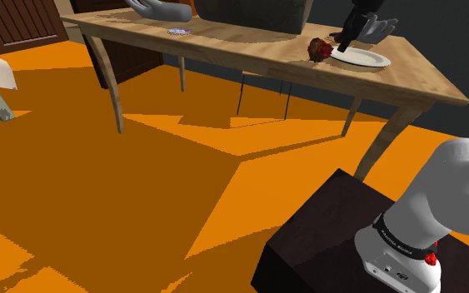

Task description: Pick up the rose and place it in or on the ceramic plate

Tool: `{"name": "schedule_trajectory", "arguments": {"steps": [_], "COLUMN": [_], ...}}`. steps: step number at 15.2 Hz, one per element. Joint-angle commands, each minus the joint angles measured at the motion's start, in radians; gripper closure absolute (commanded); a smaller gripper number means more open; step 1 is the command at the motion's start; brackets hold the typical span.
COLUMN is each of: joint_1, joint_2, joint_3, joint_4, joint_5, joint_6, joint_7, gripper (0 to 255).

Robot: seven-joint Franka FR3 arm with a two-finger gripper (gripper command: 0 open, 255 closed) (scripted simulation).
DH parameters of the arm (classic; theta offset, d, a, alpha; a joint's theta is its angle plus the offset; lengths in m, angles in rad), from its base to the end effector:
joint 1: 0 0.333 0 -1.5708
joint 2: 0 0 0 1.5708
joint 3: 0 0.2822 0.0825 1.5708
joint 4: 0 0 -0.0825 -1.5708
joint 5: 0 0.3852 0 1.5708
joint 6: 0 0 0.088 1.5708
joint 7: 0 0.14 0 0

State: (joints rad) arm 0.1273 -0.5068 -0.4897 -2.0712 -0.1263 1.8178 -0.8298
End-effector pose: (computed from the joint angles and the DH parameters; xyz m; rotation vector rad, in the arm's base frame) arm 0.4107 -0.2023 0.5598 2.9976 0.7911 0.3533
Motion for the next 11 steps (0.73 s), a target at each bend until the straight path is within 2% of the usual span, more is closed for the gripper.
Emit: {"name": "schedule_trajectory", "arguments": {"steps": [1,3,11], "joint_1": [0.034,0.058,0.060], "joint_2": [0.064,0.112,0.127], "joint_3": [-0.059,-0.102,-0.112], "joint_4": [0.071,0.125,0.037], "joint_5": [0.034,0.066,0.071], "joint_6": [0.015,0.020,0.121], "joint_7": [-0.103,-0.175,-0.179], "gripper": [0,0,0]}}
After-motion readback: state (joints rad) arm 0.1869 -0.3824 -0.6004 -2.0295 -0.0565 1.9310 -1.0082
